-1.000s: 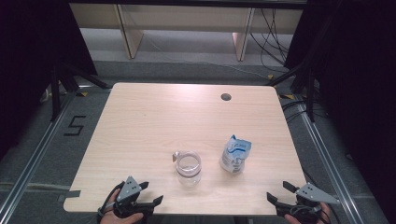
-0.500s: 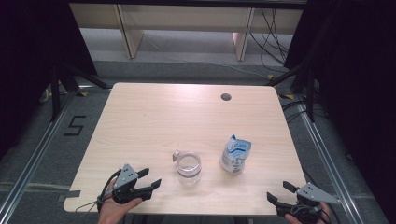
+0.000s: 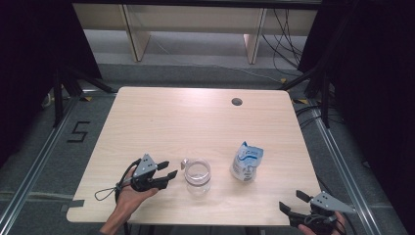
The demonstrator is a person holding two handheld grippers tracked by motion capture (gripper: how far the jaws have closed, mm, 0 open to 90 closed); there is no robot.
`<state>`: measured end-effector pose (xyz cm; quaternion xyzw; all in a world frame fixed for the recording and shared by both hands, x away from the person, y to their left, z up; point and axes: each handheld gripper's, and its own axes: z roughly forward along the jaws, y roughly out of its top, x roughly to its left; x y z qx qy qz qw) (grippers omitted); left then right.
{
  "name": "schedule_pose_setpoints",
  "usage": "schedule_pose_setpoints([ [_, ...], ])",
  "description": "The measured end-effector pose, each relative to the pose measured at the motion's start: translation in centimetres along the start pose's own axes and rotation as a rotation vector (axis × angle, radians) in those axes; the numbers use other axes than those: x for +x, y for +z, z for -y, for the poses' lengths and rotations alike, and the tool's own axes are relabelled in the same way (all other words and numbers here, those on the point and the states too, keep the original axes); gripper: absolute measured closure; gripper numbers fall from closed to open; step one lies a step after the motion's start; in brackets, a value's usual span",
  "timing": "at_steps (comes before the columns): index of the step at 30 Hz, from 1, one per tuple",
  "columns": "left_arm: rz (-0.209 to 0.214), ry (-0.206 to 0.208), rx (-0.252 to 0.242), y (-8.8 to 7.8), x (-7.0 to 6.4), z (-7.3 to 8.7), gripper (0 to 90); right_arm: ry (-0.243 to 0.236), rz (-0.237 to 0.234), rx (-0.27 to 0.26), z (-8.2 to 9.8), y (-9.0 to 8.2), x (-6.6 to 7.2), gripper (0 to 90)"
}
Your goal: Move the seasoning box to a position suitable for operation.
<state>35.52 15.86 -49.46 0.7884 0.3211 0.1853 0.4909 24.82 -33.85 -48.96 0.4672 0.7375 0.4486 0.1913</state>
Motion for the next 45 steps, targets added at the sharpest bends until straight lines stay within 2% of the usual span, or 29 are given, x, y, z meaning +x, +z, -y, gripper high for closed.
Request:
schedule_pose_setpoints([
  [2,0.0,0.004,0.005,0.5,-0.2,-0.3,52.0,0.028,-0.002,0.017,0.0,-0.1,0.2,21.4],
  [3,0.004,0.019,0.007,0.7,-0.1,-0.4,52.6,-0.009,-0.005,0.003,0.0,0.0,-0.2,21.4],
  [4,0.0,0.015,0.008,0.9,-0.2,-0.6,53.9,-0.015,-0.004,-0.002,0.0,0.0,-0.2,21.4],
  [6,-0.005,0.042,0.02,1.4,-0.1,-0.7,56.2,-0.018,-0.004,-0.005,0.0,0.1,-0.2,21.4],
  [11,-0.002,0.057,0.026,2.4,-0.3,-0.9,60.8,-0.019,-0.003,-0.004,0.0,0.1,-0.2,21.4],
  [12,0.002,0.047,0.029,2.5,-0.3,-0.9,61.7,0.027,-0.005,0.02,0.0,-0.1,0.1,21.3],
  [13,0.009,0.046,0.025,2.7,-0.3,-0.9,62.3,0.002,-0.001,0.015,0.0,0.0,-0.1,21.3],
  [16,0.014,0.057,0.034,3.1,-0.2,-0.9,64.3,0.012,-0.002,0.013,0.0,0.0,0.0,21.3],
  [21,0.017,0.044,0.024,3.4,-0.1,-0.9,69.7,0.018,-0.002,0.011,0.0,0.1,0.0,21.3],
  [22,0.014,0.045,0.026,3.3,-0.1,-0.9,71.2,0.012,-0.001,0.01,0.0,0.0,-0.1,21.3],
  [23,0.021,0.056,0.025,3.3,-0.1,-0.9,72.0,-0.027,0.004,0.0,0.0,0.1,-0.4,21.3],
  [24,0.02,0.076,0.034,3.3,-0.1,-1.0,73.3,-0.024,0.003,0.001,0.0,0.0,-0.3,21.3],
  [25,0.019,0.058,0.029,3.3,-0.3,-0.9,74.8,0.007,-0.002,0.008,0.0,0.0,-0.1,21.2],
  [26,0.026,0.067,0.023,3.3,-0.3,-0.9,76.1,0.023,-0.002,0.01,0.0,0.0,0.0,21.1],
  [27,0.025,0.057,0.024,3.3,-0.4,-0.9,78.7,0.018,-0.006,0.017,0.0,0.0,0.0,21.0],
  [28,0.021,0.08,0.029,3.2,-0.4,-1.0,79.5,0.019,-0.005,0.016,0.0,0.0,0.0,21.1],
  [31,0.018,0.07,0.029,3.2,-0.6,-1.0,82.7,0.015,-0.004,0.015,0.0,0.0,-0.1,21.0],
  [32,0.019,0.084,0.032,3.2,-0.6,-1.0,82.7,0.015,-0.004,0.015,0.0,0.0,-0.1,21.0],
  [33,0.009,0.073,0.033,3.2,-0.8,-1.0,83.4,-0.01,0.0,0.004,0.0,0.0,-0.3,21.0],
  [35,-0.007,0.071,0.04,3.1,-1.0,-1.0,84.3,-0.009,0.001,0.0,0.0,0.0,-0.3,20.9],
  [36,-0.01,0.083,0.048,3.0,-0.9,-1.1,84.3,-0.006,0.0,0.002,0.0,0.0,-0.2,20.9],
  [41,-0.024,0.048,0.036,2.6,-1.4,-0.7,84.3,0.002,-0.007,0.004,0.0,0.1,-0.2,20.9],
  [42,-0.04,0.032,0.038,2.4,-1.6,-0.6,84.3,-0.001,0.0,0.003,0.0,0.0,-0.2,20.9],
  [45,-0.073,0.03,0.053,1.8,-2.2,-0.4,83.9,-0.009,-0.001,-0.004,0.0,0.1,-0.3,20.9],
])
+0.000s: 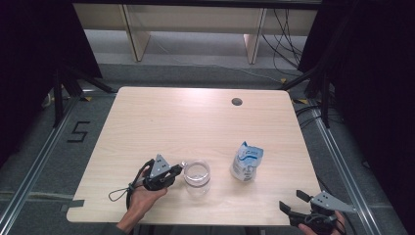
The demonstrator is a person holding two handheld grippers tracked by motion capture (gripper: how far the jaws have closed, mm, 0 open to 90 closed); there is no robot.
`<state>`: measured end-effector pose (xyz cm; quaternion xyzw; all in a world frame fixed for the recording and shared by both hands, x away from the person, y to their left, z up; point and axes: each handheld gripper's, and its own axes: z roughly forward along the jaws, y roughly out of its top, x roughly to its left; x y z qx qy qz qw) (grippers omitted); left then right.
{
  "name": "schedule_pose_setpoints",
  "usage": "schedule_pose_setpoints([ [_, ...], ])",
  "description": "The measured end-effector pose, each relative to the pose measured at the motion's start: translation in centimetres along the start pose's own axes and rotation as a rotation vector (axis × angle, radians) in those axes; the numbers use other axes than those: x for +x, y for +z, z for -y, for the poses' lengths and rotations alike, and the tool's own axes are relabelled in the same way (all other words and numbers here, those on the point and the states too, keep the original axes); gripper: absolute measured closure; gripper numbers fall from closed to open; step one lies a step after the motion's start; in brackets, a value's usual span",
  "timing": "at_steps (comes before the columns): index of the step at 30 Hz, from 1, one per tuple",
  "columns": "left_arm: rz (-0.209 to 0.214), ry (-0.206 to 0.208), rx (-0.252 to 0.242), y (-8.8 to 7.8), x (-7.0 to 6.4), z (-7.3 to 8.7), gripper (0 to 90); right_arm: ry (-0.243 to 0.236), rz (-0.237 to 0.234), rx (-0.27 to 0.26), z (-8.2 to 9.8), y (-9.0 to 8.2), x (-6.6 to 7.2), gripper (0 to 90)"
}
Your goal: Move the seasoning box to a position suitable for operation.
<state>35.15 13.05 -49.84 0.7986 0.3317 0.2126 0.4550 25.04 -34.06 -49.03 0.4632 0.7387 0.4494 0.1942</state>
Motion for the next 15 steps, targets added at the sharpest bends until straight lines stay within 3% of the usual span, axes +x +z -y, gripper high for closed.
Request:
schedule_pose_setpoints([
  [1,0.0,0.0,0.0,0.0,0.0,0.0,83.8,0.0,0.0,0.0,0.0,0.0,0.0,20.9],
  [2,0.0,-0.027,0.006,-0.1,-0.2,0.1,83.8,0.013,-0.007,0.009,0.0,0.0,0.1,20.9],
  [3,0.002,-0.022,0.01,-0.4,-0.3,0.3,83.6,0.0,0.0,0.005,0.0,0.0,0.0,20.9],
  [4,0.0,-0.037,0.019,-0.6,-0.5,0.5,83.4,0.031,-0.009,0.009,0.0,0.0,0.3,20.9],
  [5,-0.004,-0.045,0.025,-0.8,-0.6,0.6,83.4,0.03,-0.003,0.011,0.0,0.0,0.3,20.9],
  [8,0.003,-0.033,0.027,-1.2,-0.6,0.8,83.3,0.035,-0.004,0.012,0.0,0.0,0.3,20.8],
  [9,0.029,-0.058,0.03,-1.4,-0.7,1.0,83.0,0.039,-0.005,0.015,0.0,0.0,0.3,20.8],
  [10,0.026,-0.077,0.031,-1.5,-0.8,1.0,82.2,0.035,-0.005,0.014,0.0,0.0,0.3,20.8],
  [11,0.022,-0.07,0.033,-1.5,-0.8,1.0,80.8,0.008,-0.006,0.002,0.0,0.1,0.1,20.8],
  [12,0.019,-0.054,0.031,-1.5,-0.6,1.0,78.6,0.006,-0.006,0.002,0.0,0.1,0.0,20.7],
  [13,0.01,-0.07,0.028,-1.4,-0.6,1.0,76.8,0.005,-0.005,0.003,0.0,0.1,0.0,20.7],
  [15,0.007,-0.063,0.028,-1.4,-0.5,0.9,74.6,0.001,-0.007,0.001,0.0,0.1,0.0,20.7],
])
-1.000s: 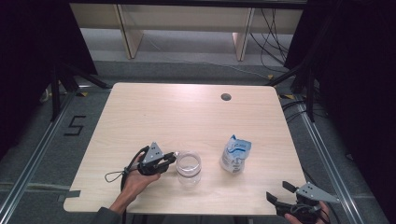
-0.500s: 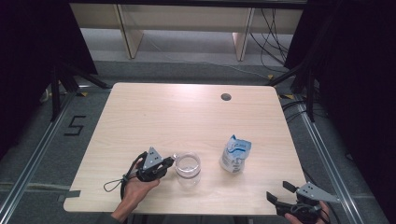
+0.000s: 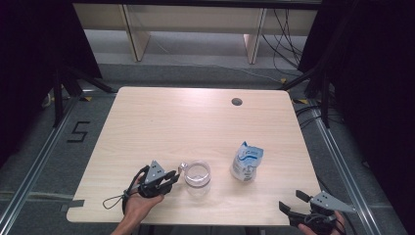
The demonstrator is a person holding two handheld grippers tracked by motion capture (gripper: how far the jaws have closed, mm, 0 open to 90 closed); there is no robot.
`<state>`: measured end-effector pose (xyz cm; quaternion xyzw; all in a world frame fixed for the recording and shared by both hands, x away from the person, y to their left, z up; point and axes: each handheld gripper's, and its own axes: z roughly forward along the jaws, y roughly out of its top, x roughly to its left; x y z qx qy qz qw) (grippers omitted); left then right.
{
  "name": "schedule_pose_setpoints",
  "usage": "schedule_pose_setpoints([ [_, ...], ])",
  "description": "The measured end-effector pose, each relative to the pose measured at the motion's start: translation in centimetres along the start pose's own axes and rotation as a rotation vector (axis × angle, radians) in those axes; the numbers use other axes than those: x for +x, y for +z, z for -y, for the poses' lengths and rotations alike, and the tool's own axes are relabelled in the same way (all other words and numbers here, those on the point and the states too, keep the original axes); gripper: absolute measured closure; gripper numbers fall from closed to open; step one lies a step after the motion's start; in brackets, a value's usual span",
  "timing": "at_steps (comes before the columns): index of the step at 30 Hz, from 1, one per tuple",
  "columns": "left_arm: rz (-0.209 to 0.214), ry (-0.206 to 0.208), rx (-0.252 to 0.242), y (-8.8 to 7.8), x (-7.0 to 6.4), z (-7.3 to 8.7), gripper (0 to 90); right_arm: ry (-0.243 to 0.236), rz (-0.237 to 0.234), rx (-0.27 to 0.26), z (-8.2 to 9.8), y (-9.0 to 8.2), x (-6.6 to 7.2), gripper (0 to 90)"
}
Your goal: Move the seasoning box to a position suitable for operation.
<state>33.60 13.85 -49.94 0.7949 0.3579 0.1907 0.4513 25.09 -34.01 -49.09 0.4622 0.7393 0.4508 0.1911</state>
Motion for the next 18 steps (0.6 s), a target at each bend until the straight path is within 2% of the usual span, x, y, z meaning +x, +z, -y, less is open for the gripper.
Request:
schedule_pose_setpoints([
  [2,0.002,0.014,0.001,0.0,0.2,-0.2,68.3,-0.001,-0.002,0.0,0.0,0.0,0.0,20.7],
  [3,0.009,0.014,-0.018,0.2,0.2,-0.4,68.3,-0.002,-0.001,-0.001,0.0,0.0,0.0,20.7],
  [4,0.013,0.029,-0.019,0.2,0.4,-0.7,64.8,0.057,-0.002,0.032,0.0,-0.2,0.4,20.7],
  [5,0.013,0.029,-0.019,0.2,0.4,-0.7,63.7,0.045,-0.001,0.019,0.0,-0.1,0.4,20.7],
  [6,0.019,0.052,-0.028,0.3,0.5,-0.9,63.7,0.045,-0.001,0.019,0.0,-0.1,0.4,20.7],
  [9,0.041,0.072,-0.036,0.4,1.0,-1.4,62.0,0.035,-0.001,0.02,0.0,-0.1,0.3,20.7],
  [10,0.051,0.079,-0.047,0.5,1.2,-1.5,61.8,0.01,-0.001,0.014,0.0,0.0,0.1,20.7],
  [11,0.046,0.098,-0.046,0.5,1.5,-1.7,62.0,0.045,-0.003,0.018,0.1,-0.1,0.4,20.7],
  [14,0.099,0.134,-0.065,0.9,2.0,-1.9,65.4,0.02,-0.006,0.018,0.0,0.0,0.2,20.7],
  [15,0.099,0.134,-0.065,0.9,2.0,-1.9,65.5,0.02,-0.006,0.018,0.0,0.0,0.2,20.7],
  [16,0.127,0.143,-0.064,1.1,2.0,-1.9,65.5,0.037,0.0,0.015,0.1,0.0,0.3,20.7],
  [18,0.134,0.149,-0.062,1.2,2.0,-2.0,65.5,0.025,-0.007,0.02,0.0,0.0,0.2,20.7],
])
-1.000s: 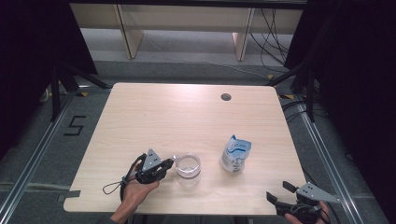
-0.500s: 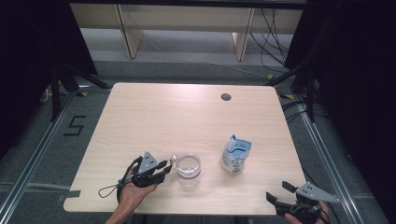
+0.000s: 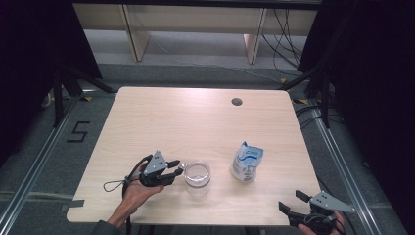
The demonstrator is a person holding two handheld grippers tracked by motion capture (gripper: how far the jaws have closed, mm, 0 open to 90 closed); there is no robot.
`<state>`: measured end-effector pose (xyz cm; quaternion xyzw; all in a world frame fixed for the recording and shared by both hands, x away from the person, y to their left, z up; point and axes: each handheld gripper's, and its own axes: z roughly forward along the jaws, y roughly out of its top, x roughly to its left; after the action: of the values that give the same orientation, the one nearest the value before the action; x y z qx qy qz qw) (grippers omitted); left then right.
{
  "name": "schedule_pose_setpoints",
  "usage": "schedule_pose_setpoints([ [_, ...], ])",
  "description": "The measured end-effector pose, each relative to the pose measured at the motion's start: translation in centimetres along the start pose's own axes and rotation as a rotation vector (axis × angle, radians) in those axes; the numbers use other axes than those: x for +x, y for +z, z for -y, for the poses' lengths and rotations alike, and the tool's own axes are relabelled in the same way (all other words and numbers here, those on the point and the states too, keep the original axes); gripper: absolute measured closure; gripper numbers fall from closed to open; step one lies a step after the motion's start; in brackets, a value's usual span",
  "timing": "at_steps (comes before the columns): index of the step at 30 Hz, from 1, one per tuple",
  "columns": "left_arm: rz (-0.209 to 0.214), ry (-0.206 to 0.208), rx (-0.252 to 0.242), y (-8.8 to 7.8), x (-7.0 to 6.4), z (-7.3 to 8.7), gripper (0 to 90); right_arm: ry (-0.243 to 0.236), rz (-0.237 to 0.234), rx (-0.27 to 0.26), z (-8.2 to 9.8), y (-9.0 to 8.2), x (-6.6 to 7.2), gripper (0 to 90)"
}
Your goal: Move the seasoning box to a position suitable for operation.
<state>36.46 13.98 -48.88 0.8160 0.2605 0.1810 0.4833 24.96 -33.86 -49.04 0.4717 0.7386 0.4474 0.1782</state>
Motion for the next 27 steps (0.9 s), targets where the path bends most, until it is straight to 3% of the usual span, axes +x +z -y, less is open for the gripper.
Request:
schedule_pose_setpoints([
  [3,0.013,0.007,0.012,0.0,-0.1,-0.1,63.6,0.0,0.004,-0.01,0.0,0.1,0.0,20.7],
  [5,0.016,0.018,0.026,-0.3,-0.1,-0.1,62.8,0.025,0.003,0.002,0.1,0.0,0.2,20.7],
  [6,0.021,0.005,0.022,-0.8,-0.2,0.1,61.2,-0.028,-0.001,-0.007,0.0,0.1,-0.2,20.7],
  [11,0.03,-0.003,0.016,-2.1,0.2,0.2,61.3,-0.026,0.0,-0.017,0.0,0.2,-0.2,20.7],
  [13,0.036,-0.012,-0.004,-2.6,0.6,-0.1,63.0,0.0,-0.005,-0.006,0.0,0.1,0.0,20.7],
  [14,0.039,-0.016,-0.008,-2.7,0.8,-0.3,65.4,-0.026,-0.001,-0.012,0.0,0.2,-0.1,20.7],
  [18,0.026,-0.026,-0.02,-2.9,1.4,-1.2,70.5,-0.016,0.001,-0.006,0.0,0.1,0.0,20.7],
  [19,0.023,-0.034,-0.027,-2.8,1.5,-1.3,73.7,0.008,-0.005,-0.019,0.1,0.2,0.1,20.7],
  [20,0.029,-0.008,-0.014,-2.7,1.7,-1.5,75.2,-0.002,0.002,0.001,0.0,0.1,0.0,20.7],
  [23,0.029,-0.016,0.001,-2.0,1.9,-1.8,79.8,-0.001,0.001,0.002,0.0,0.0,0.0,20.7],
  [25,0.036,-0.059,0.002,-1.4,2.4,-1.9,84.9,-0.005,0.001,0.0,0.0,0.1,0.0,20.8],
  [26,0.051,-0.099,-0.001,-0.8,2.9,-1.9,88.9,0.011,-0.001,0.006,0.0,0.0,0.1,20.7],
  [27,0.051,-0.099,-0.001,-0.8,2.9,-1.9,89.4,0.011,-0.001,0.006,0.0,0.0,0.1,20.7],
])
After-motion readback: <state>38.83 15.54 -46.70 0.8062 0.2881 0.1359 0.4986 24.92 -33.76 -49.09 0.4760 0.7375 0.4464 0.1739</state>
